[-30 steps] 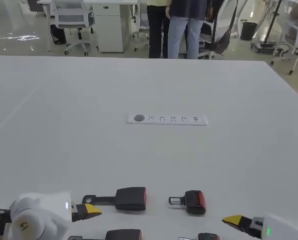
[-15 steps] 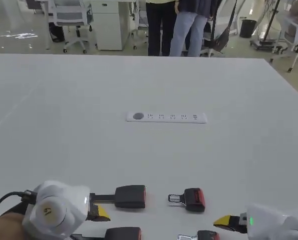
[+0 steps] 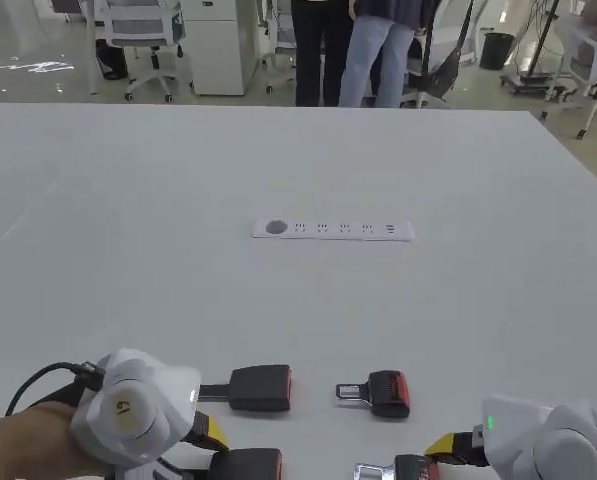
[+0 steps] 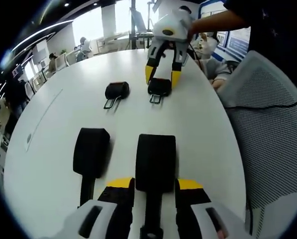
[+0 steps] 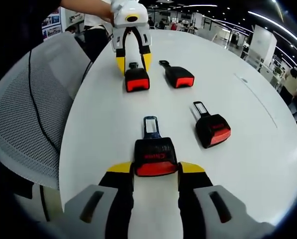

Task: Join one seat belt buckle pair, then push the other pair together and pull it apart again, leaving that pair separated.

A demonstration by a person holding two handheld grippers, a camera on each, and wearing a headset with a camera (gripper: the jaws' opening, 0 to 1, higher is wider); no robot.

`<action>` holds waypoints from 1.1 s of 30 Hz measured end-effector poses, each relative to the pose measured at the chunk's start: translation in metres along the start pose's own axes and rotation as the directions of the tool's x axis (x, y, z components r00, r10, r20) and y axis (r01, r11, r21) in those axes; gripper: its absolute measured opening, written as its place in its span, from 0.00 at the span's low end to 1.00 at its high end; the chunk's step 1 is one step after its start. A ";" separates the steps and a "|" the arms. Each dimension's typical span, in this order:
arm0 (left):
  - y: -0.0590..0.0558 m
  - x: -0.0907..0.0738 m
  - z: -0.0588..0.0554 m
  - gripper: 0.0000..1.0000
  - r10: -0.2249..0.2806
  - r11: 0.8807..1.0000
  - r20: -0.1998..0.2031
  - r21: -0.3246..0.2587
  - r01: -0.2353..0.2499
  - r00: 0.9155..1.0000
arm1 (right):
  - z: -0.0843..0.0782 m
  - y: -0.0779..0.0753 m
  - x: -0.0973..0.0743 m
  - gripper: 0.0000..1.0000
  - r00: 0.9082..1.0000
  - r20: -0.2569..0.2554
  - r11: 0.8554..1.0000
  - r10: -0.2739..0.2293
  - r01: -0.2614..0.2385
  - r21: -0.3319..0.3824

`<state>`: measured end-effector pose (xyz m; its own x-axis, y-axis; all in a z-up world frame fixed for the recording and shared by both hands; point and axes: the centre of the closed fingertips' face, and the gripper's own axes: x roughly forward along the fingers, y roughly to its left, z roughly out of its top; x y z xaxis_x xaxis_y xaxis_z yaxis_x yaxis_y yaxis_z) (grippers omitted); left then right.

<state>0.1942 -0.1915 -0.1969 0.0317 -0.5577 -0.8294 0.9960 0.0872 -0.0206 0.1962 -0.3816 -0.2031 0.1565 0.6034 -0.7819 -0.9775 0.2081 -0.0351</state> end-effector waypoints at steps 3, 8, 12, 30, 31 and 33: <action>0.000 0.001 -0.002 0.33 -0.008 1.000 0.000 -0.009 0.008 1.000 | -0.001 -0.001 -0.001 0.32 1.000 0.000 1.000 0.002 -0.002 0.000; 0.001 0.003 -0.002 0.32 -0.013 1.000 -0.007 0.002 0.013 1.000 | -0.003 -0.003 0.001 0.32 1.000 0.001 1.000 0.003 -0.003 -0.009; 0.001 0.004 -0.004 0.32 -0.010 1.000 -0.007 0.007 0.010 1.000 | -0.003 -0.002 0.001 0.32 1.000 -0.002 1.000 0.007 -0.007 -0.020; 0.001 0.006 -0.005 0.31 -0.031 0.999 -0.037 -0.015 0.030 0.999 | 0.002 0.002 0.005 0.31 0.999 -0.014 0.999 0.034 -0.034 -0.037; 0.001 0.006 -0.005 0.31 -0.032 0.999 -0.040 -0.015 0.031 0.999 | 0.002 0.003 0.006 0.31 0.999 -0.013 0.999 0.035 -0.035 -0.040; 0.001 0.006 -0.005 0.31 -0.035 0.999 -0.044 -0.010 0.034 0.998 | 0.004 0.004 0.007 0.31 0.999 -0.012 0.998 0.037 -0.037 -0.043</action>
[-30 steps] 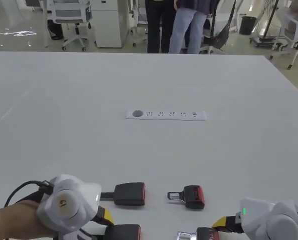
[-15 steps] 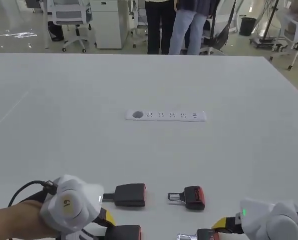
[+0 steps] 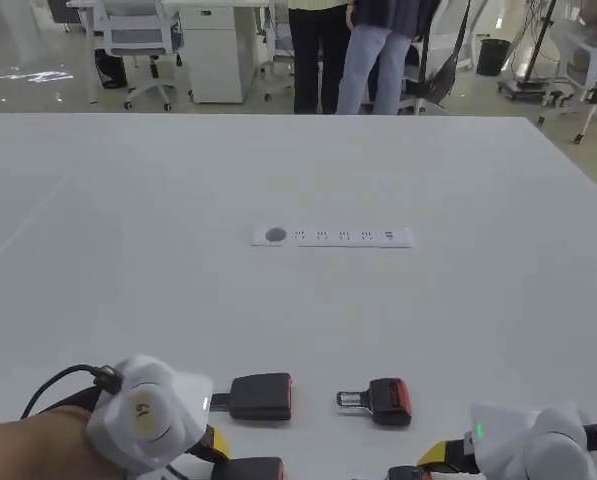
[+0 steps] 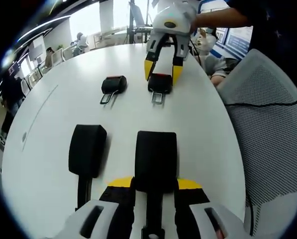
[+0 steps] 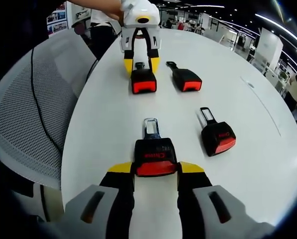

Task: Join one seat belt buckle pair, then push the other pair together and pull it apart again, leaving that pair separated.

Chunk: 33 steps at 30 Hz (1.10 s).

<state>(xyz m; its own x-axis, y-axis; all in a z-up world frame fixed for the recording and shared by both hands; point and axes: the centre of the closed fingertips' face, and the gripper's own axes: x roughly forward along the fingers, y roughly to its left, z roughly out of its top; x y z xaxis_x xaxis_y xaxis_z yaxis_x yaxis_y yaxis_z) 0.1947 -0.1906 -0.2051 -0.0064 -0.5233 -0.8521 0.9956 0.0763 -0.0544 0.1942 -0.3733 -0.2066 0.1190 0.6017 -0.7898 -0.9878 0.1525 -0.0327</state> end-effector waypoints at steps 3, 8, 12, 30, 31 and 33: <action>0.000 0.001 0.000 0.31 -0.005 1.000 -0.012 -0.001 0.005 1.000 | 0.003 0.001 0.002 0.31 1.000 0.003 1.000 0.003 -0.003 -0.003; 0.000 0.001 -0.001 0.31 -0.010 1.000 -0.026 -0.007 0.009 1.000 | 0.007 0.002 0.006 0.31 1.000 0.008 1.000 0.007 -0.007 -0.009; -0.001 0.002 -0.002 0.31 -0.012 1.000 -0.044 -0.005 0.012 0.999 | 0.012 0.004 0.010 0.31 1.000 0.015 1.000 0.010 -0.010 -0.009; 0.001 0.004 -0.007 0.31 -0.008 1.000 -0.093 0.022 0.010 0.996 | 0.035 0.009 0.026 0.31 0.999 0.042 0.999 0.031 -0.030 -0.026; 0.001 0.004 -0.007 0.31 -0.007 1.000 -0.093 0.021 0.009 0.996 | 0.036 0.009 0.027 0.31 0.999 0.043 0.999 0.033 -0.032 -0.026; 0.001 0.004 -0.007 0.31 -0.006 1.000 -0.094 0.018 0.008 0.996 | 0.039 0.009 0.029 0.31 0.998 0.046 0.999 0.033 -0.032 -0.027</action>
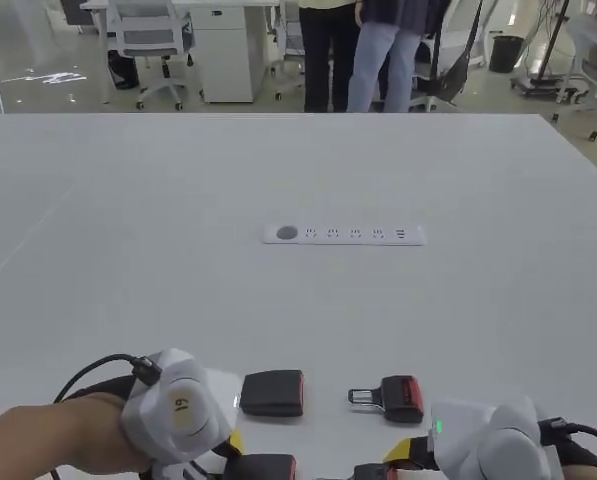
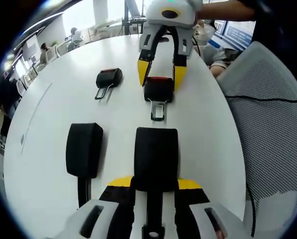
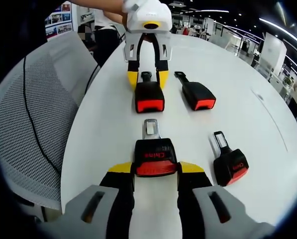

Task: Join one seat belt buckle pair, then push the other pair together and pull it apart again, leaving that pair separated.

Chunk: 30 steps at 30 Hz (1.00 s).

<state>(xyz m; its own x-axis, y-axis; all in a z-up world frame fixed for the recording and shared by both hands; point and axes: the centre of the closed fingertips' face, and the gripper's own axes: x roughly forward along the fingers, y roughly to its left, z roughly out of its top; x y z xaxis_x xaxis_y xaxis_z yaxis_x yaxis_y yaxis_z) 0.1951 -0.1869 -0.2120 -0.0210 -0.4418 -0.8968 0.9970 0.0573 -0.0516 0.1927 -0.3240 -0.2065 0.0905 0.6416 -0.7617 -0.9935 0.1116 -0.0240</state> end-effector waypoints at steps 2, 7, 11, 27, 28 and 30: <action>0.000 0.000 0.000 0.31 0.000 1.000 -0.003 -0.001 0.000 1.000 | 0.003 0.000 0.002 0.31 1.000 0.003 1.000 0.001 -0.001 0.002; -0.001 0.000 0.001 0.31 -0.001 1.000 -0.010 -0.003 0.001 1.000 | 0.010 0.000 0.008 0.31 1.000 0.010 1.000 0.003 -0.003 -0.004; -0.001 0.000 0.002 0.31 -0.001 1.000 -0.014 -0.009 0.001 1.000 | 0.016 0.000 0.013 0.31 1.000 0.018 1.000 0.005 -0.005 -0.007; -0.001 0.000 0.001 0.31 0.001 1.000 -0.015 -0.025 -0.002 1.000 | 0.025 0.002 0.023 0.31 1.000 0.021 1.000 0.012 -0.012 -0.009; -0.001 0.000 0.001 0.31 0.002 1.000 -0.015 -0.026 -0.002 1.000 | 0.025 0.002 0.023 0.31 1.000 0.020 1.000 0.011 -0.011 -0.010; -0.001 0.000 0.001 0.31 0.003 1.000 -0.015 -0.028 -0.003 1.000 | 0.025 0.002 0.023 0.31 1.000 0.020 1.000 0.010 -0.010 -0.012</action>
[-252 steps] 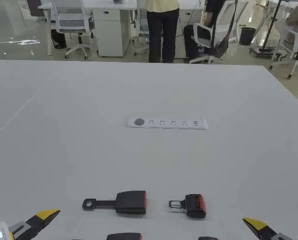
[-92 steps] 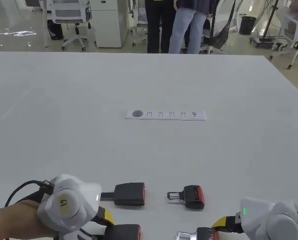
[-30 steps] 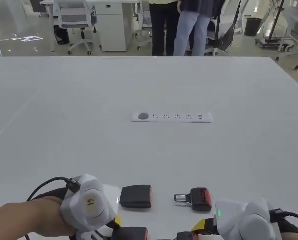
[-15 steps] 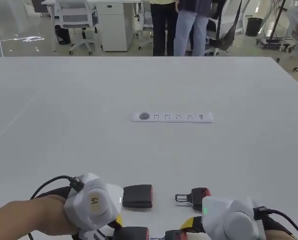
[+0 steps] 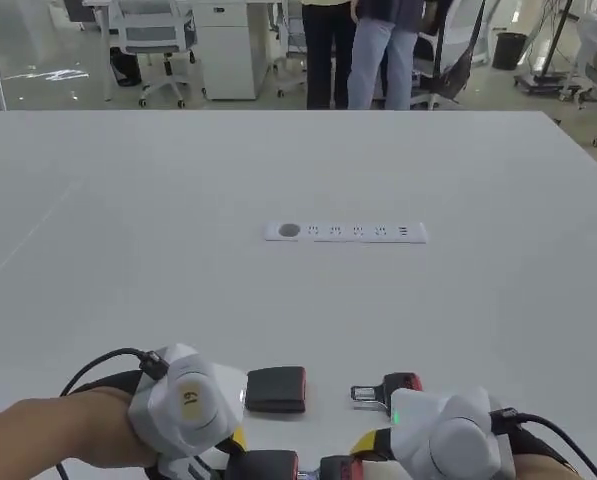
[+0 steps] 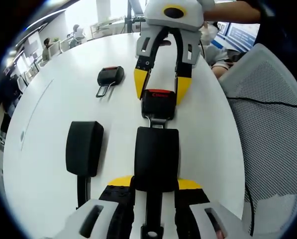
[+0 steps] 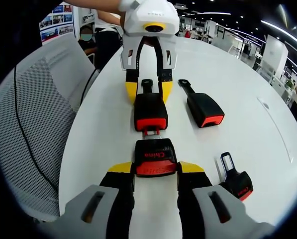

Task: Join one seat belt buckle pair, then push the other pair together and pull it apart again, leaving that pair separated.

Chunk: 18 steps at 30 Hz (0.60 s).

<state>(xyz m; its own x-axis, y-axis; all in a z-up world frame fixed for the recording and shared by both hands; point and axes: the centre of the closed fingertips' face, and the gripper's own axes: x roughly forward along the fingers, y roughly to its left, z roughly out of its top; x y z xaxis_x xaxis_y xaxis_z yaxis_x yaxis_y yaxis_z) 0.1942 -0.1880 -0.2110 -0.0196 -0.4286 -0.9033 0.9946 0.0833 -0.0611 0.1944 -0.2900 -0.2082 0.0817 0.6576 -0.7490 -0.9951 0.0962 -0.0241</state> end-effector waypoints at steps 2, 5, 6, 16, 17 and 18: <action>0.000 0.000 0.000 0.31 0.001 1.000 0.002 -0.001 -0.001 1.000 | 0.000 0.000 0.000 0.31 1.000 0.000 1.000 0.000 0.000 -0.001; 0.000 0.000 0.000 0.31 0.003 1.000 0.003 -0.002 -0.003 1.000 | 0.000 -0.001 0.001 0.31 1.000 -0.001 1.000 0.000 0.000 -0.004; 0.000 0.000 0.000 0.31 0.004 1.000 0.004 -0.001 -0.004 1.000 | 0.000 -0.001 0.001 0.31 1.000 -0.001 1.000 0.000 0.000 -0.004; -0.001 0.000 0.002 0.31 0.014 1.000 0.027 -0.003 -0.014 1.000 | 0.001 -0.002 0.002 0.30 1.000 -0.002 1.000 0.002 -0.002 0.002; -0.001 0.000 0.001 0.31 0.015 1.000 0.026 0.000 -0.015 1.000 | 0.001 -0.002 0.002 0.30 1.000 -0.001 1.000 0.002 -0.002 0.003; -0.001 0.000 0.001 0.31 0.015 1.000 0.024 0.004 -0.015 1.000 | 0.001 -0.002 0.002 0.30 1.000 -0.002 1.000 0.001 -0.001 0.000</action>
<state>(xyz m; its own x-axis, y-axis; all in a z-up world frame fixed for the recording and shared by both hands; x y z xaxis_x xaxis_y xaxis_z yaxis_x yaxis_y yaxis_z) 0.1933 -0.1890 -0.2100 -0.0026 -0.4485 -0.8938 0.9952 0.0859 -0.0460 0.1966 -0.2875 -0.2090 0.0801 0.6563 -0.7502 -0.9952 0.0954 -0.0228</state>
